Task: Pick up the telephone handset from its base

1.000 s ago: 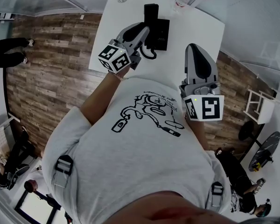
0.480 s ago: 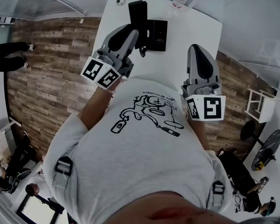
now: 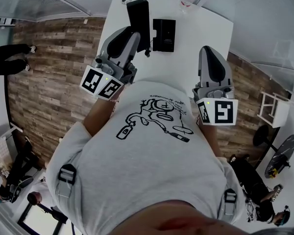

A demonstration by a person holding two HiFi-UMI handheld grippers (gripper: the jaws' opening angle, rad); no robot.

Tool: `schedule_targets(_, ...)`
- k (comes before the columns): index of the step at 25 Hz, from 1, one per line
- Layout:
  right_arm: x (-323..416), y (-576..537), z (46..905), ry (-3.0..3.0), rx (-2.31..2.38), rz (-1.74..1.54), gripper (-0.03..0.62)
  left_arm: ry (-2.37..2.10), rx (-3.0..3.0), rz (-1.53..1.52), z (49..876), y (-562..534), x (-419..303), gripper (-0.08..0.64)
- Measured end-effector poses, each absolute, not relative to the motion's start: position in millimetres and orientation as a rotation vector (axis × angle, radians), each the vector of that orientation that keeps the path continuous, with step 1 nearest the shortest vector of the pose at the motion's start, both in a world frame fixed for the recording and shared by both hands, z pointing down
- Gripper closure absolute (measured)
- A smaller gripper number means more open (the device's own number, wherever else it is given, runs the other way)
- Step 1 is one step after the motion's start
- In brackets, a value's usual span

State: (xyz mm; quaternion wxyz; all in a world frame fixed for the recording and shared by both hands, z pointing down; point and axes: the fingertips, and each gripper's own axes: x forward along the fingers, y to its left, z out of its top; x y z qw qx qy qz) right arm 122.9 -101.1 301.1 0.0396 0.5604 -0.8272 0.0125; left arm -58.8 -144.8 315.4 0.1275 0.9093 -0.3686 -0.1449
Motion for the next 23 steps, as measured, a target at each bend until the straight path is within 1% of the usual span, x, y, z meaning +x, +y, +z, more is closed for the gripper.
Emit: schedule_targets(23,128.1,-109.3,303.4,-2.528,1.714,0.038,0.584,-1.068,2.632,-0.433,316.6,-153.6,-52.6,0.494)
